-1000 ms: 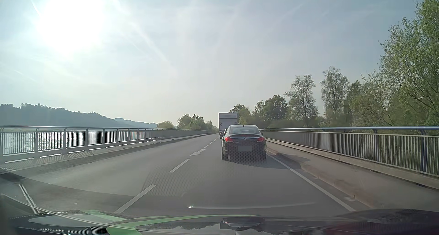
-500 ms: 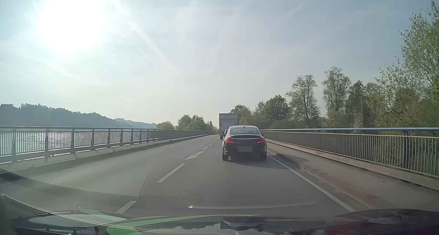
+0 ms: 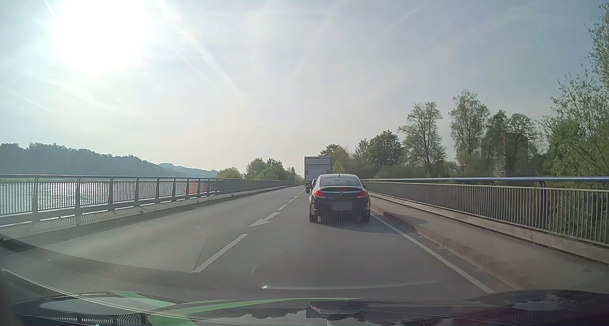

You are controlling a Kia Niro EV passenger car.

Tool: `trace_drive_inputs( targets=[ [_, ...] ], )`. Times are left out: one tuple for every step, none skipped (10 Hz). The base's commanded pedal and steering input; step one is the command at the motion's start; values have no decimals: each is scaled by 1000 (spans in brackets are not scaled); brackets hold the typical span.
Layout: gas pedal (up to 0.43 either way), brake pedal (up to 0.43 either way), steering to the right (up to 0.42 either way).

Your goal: Follow the waypoints while adhering to traffic rules and regulations

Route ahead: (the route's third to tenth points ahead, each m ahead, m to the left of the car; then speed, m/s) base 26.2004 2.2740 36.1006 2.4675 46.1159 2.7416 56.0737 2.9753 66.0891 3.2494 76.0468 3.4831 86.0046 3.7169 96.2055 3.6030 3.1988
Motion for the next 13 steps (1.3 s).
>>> trace_drive_inputs(
  targets=[
    [47, 0, -3],
    [47, 0, -3],
    [47, 0, -3],
    [47, 0, -3],
    [47, 0, -3],
    [47, 0, -3],
    [47, 0, -2],
    [39, 0, 0],
    [39, 0, 0],
    [39, 0, 0],
    [39, 0, 1],
    [39, 0, 1],
    [39, 0, 1]
  ],
)
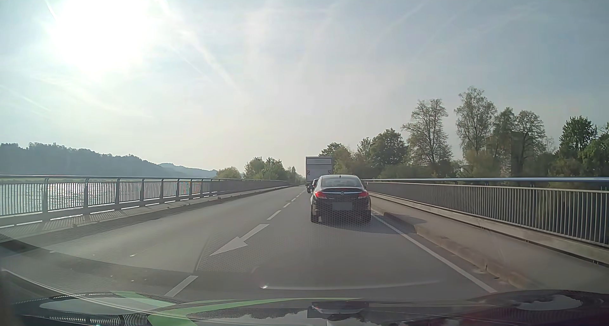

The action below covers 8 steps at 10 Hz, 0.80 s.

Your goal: Follow the waypoints while adhering to traffic rules and regulations

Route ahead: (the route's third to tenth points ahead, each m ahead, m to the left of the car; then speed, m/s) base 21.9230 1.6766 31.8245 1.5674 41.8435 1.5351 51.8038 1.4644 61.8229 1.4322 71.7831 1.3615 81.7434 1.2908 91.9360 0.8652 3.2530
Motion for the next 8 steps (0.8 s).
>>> trace_drive_inputs(
  targets=[
    [39, 0, 1],
    [39, 0, 1],
    [39, 0, 1],
    [28, 0, 1],
    [28, 0, 1],
    [28, 0, 1],
    [28, 0, 1],
    [28, 0, 1]
  ],
)
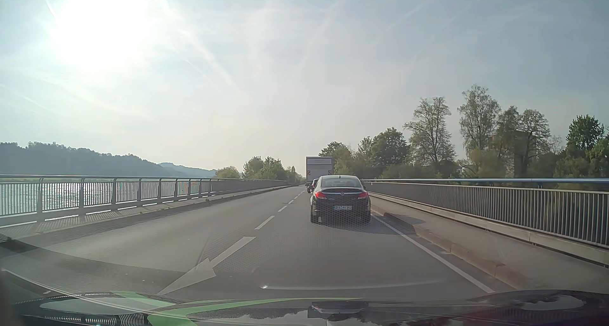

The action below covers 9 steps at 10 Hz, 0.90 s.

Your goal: Follow the waypoints while adhering to traffic rules and regulations

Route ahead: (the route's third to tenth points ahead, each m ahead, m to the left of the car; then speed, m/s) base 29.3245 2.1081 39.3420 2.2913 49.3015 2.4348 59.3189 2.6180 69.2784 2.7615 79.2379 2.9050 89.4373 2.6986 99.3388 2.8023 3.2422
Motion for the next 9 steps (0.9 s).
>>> trace_drive_inputs(
  targets=[
    [28, 0, 1],
    [28, 0, 1],
    [28, 0, 1],
    [28, 0, 1],
    [28, 0, 1],
    [28, 0, 0],
    [28, 0, 0],
    [28, 0, 0],
    [28, 0, 0]
  ],
)
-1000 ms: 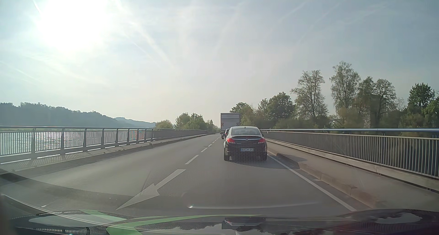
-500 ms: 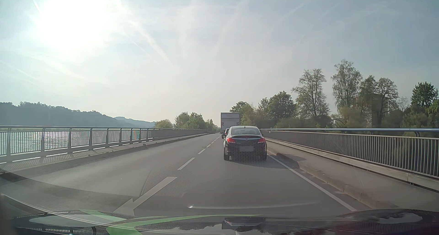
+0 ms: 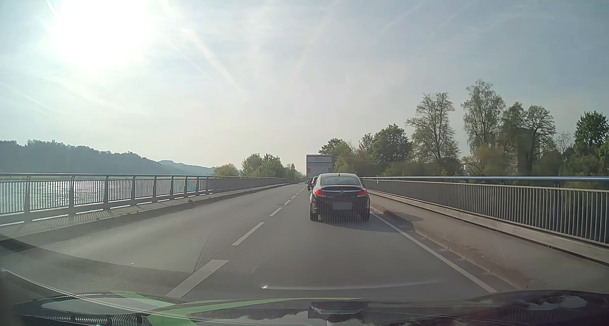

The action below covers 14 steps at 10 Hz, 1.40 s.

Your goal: Follow the waypoints while adhering to traffic rules and regulations

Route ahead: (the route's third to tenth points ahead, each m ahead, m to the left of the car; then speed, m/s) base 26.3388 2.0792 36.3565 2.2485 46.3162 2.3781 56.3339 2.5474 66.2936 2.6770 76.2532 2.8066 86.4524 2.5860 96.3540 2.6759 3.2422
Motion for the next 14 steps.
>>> trace_drive_inputs(
  targets=[
    [28, 0, 0],
    [28, 0, 0],
    [28, 0, 0],
    [28, 0, -1],
    [28, 0, 0],
    [28, 0, -1],
    [28, 0, -1],
    [28, 0, -1],
    [28, 0, -1],
    [28, 0, -1],
    [28, 0, -1],
    [28, 0, -1],
    [28, 0, -1],
    [28, 0, -1]
  ],
)
